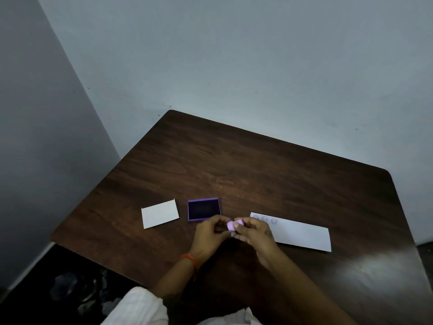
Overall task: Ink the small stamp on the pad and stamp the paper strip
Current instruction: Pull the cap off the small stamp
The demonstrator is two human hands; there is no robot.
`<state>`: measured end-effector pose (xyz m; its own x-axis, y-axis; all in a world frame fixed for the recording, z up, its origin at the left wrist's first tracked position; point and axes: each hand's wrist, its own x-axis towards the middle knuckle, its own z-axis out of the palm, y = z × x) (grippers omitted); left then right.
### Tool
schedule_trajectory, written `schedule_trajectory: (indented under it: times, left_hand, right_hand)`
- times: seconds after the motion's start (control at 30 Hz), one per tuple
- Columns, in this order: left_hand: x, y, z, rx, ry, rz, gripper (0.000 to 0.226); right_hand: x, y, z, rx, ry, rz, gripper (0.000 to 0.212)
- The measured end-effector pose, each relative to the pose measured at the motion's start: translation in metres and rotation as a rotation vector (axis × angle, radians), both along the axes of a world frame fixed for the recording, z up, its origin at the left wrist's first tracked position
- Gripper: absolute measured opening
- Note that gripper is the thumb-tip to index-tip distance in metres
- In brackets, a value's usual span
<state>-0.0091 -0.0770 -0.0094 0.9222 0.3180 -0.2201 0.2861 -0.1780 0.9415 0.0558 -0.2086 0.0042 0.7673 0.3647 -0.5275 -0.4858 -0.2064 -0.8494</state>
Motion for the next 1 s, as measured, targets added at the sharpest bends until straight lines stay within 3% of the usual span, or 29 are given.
schedule_trajectory:
  times: [0.17,0.7,1.0]
  left_hand:
    - [-0.001,0.003,0.008,-0.135,0.001,0.071,0.028]
    - [-0.003,0.008,0.007,-0.216,0.037,0.042,0.027]
    - [-0.004,0.012,-0.002,-0.328,0.1,0.072,0.029]
  right_hand:
    - [0.006,0.002,0.001,0.13,0.222,-0.05,0.028]
    - [0.01,-0.002,0.009,0.064,0.153,0.013,0.019]
    - [0.016,-0.007,0.011,0.413,0.564,-0.219,0.012]
